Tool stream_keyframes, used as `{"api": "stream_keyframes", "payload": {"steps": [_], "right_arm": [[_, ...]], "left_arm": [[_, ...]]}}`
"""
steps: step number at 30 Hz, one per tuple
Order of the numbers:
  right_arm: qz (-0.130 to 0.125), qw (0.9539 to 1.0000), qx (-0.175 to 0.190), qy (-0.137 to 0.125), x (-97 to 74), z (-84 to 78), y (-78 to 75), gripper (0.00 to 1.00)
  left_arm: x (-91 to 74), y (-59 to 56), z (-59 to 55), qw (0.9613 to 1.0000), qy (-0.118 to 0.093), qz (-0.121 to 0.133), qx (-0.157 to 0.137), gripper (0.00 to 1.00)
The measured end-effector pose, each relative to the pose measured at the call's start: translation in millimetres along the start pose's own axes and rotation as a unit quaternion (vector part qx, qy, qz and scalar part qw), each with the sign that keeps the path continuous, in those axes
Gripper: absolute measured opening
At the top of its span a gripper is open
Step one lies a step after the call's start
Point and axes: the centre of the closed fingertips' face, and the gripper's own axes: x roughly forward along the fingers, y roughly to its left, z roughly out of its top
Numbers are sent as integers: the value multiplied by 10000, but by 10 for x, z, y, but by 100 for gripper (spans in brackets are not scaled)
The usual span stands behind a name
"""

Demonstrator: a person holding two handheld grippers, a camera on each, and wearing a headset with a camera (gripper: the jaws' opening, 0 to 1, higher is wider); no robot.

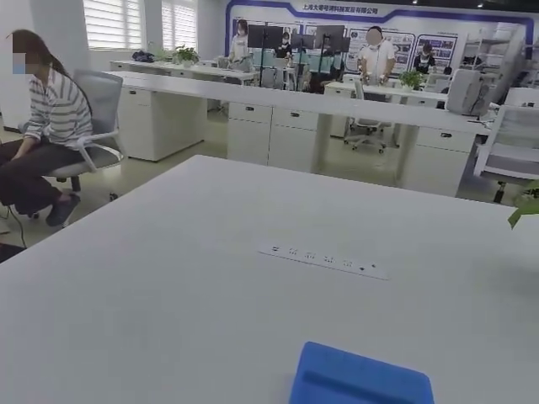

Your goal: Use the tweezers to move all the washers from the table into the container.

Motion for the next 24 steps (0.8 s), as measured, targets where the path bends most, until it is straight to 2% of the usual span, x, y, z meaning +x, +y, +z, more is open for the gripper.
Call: {"api": "stream_keyframes", "payload": {"steps": [7,10,14,15,18,22,24], "right_arm": [[-50,9986,-510,117,12,-24,63,4],[-45,9984,-558,115,18,-35,87,4],[-50,9975,-698,118,28,-58,123,3],[-65,9971,-749,117,27,-63,123,3],[-101,9959,-891,146,18,-76,118,3],[-161,9940,-1062,183,7,-94,105,3],[-165,9955,-923,146,-1,-96,87,3]], "left_arm": [[28,-46,14,9998,-109,4,182,93],[43,-57,13,9996,-130,8,245,95],[35,-73,120,9985,-490,29,260,98],[24,-73,166,9978,-651,13,150,99],[5,-57,242,9956,-918,-35,-177,99],[-8,-20,258,9947,-998,35,-254,99],[3,-24,242,9954,-946,77,-159,98]]}}
